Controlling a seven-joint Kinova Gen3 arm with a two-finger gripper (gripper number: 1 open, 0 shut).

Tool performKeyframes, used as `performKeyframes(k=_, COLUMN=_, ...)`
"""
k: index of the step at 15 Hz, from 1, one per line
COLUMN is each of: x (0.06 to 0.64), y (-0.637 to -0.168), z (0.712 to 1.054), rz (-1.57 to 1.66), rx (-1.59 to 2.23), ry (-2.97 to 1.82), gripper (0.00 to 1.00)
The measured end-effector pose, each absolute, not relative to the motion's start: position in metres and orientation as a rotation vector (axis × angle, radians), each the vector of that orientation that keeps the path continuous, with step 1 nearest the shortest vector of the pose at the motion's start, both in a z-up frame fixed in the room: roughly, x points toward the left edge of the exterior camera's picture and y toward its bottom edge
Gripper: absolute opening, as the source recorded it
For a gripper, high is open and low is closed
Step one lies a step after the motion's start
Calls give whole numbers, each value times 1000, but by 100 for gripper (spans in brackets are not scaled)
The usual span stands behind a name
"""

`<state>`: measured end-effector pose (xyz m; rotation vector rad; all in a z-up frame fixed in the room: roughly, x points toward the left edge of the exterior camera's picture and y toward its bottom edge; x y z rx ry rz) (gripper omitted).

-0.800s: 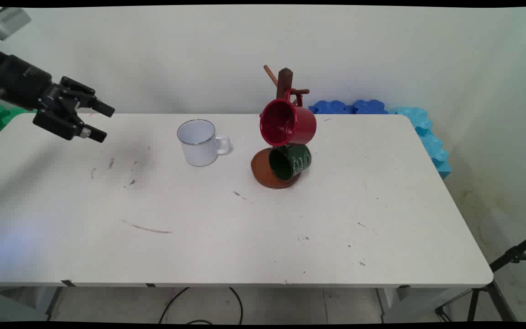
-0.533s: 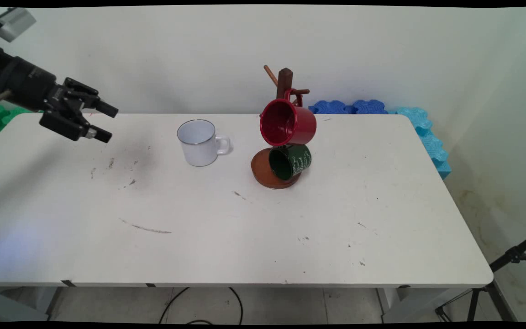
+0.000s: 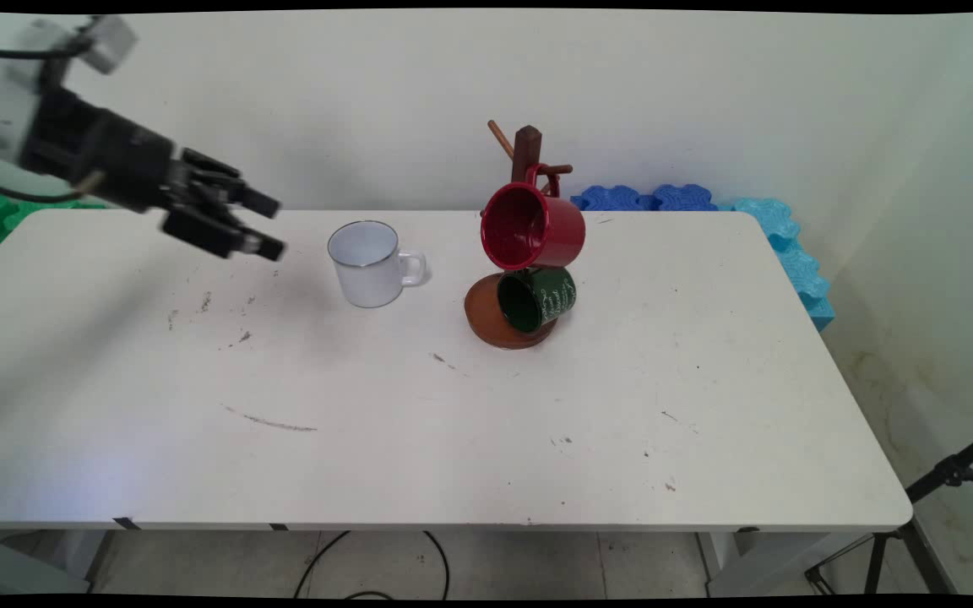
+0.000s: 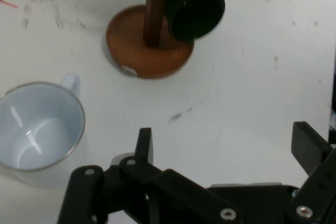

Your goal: Pick up the red mug from the rack

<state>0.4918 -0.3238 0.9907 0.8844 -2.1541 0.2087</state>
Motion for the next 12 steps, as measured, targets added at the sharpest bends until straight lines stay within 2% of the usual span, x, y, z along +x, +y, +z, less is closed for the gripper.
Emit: performKeyframes(k=12, x=359, y=-358, z=964, rz=269, rx=1087, ry=-2039, gripper=100)
